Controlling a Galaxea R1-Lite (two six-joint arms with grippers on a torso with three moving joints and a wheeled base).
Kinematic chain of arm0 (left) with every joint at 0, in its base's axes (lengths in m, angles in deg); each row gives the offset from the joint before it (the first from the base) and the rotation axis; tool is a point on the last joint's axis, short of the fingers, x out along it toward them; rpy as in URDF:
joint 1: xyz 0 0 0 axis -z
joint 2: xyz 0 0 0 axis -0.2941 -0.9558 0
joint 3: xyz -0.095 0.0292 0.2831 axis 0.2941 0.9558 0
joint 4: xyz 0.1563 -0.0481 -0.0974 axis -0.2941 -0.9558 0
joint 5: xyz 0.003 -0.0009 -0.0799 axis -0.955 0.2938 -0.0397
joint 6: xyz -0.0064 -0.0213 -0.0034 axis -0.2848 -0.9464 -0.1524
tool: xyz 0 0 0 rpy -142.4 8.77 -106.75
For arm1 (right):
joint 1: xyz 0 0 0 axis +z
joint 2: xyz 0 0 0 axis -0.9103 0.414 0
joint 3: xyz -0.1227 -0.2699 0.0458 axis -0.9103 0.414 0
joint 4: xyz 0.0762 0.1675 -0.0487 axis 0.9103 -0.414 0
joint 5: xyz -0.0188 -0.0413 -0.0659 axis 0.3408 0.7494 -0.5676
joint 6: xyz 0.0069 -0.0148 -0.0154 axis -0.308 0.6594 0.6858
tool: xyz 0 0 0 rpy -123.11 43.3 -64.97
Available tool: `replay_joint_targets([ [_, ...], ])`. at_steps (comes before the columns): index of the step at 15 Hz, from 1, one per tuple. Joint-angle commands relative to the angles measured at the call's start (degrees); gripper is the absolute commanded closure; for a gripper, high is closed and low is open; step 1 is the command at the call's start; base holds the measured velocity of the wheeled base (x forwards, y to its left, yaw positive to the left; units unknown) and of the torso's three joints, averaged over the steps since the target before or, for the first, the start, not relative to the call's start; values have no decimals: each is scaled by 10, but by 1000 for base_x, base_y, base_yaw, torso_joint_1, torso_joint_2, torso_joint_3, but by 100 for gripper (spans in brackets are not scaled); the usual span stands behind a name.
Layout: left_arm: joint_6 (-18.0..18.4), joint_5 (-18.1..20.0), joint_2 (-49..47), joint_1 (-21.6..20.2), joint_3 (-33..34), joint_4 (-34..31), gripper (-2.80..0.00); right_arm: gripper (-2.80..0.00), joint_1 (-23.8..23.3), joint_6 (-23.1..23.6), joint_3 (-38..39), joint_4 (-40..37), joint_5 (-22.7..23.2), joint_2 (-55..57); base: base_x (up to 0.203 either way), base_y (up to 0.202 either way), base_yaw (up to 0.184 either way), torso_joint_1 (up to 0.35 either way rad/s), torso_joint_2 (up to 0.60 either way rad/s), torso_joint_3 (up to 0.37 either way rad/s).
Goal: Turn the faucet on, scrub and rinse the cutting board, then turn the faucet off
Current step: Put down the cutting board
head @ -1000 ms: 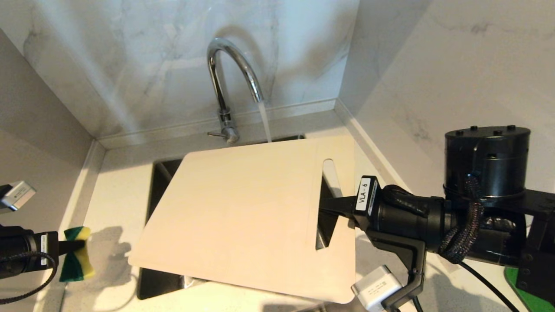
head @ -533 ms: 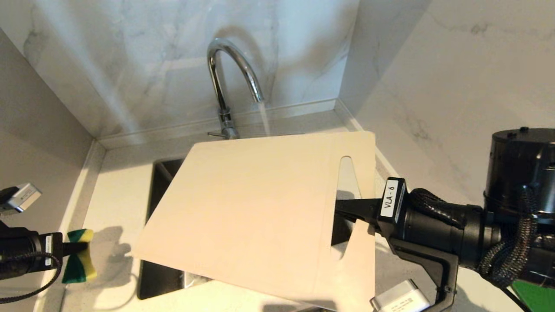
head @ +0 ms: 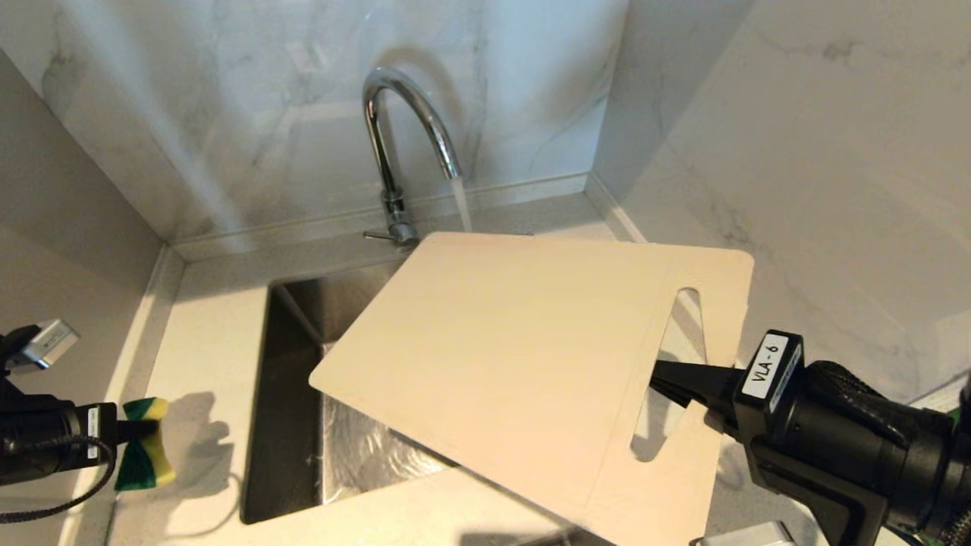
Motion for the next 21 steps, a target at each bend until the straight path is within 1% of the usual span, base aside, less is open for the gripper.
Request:
replay_joint_targets([
  [1,0,2,-5,-2,0,1,0,0,-1,5,21,2,-43,-32,0,0,0,0,0,0],
  [3,0,4,-7,-5,0,3,0,0,-6,4,37,2,-78,-44,0,0,0,0,0,0],
  [5,0,4,-12,-6,-2,3,0,0,-24,4,45,2,-86,-48,0,0,0,0,0,0],
  [7,0,5,-14,-6,-2,3,0,0,-64,1,56,2,-86,-57,0,0,0,0,0,0],
  [8,0,5,-17,-6,-3,4,0,0,-90,-10,71,1,-87,-63,0,0,0,0,0,0],
  [10,0,5,-23,-6,-7,6,0,0,-128,-59,105,1,-101,-72,0,0,0,0,0,0],
  [12,0,5,-33,-6,-7,20,0,0,-130,-81,115,1,-130,-65,0,0,0,0,0,0],
  [13,0,5,-36,-6,-6,23,0,0,-130,-100,121,1,-139,-60,0,0,0,0,0,0],
  [15,0,5,-41,-7,-4,23,0,0,-130,-138,131,2,-142,-39,0,0,0,0,0,0],
  [18,-1,6,-49,-7,-5,25,0,0,-130,-145,131,3,-150,-30,0,0,0,0,0,0],
  [21,-4,5,-55,-7,-5,40,0,0,-130,-155,144,12,-195,-32,0,0,0,0,0,0],
])
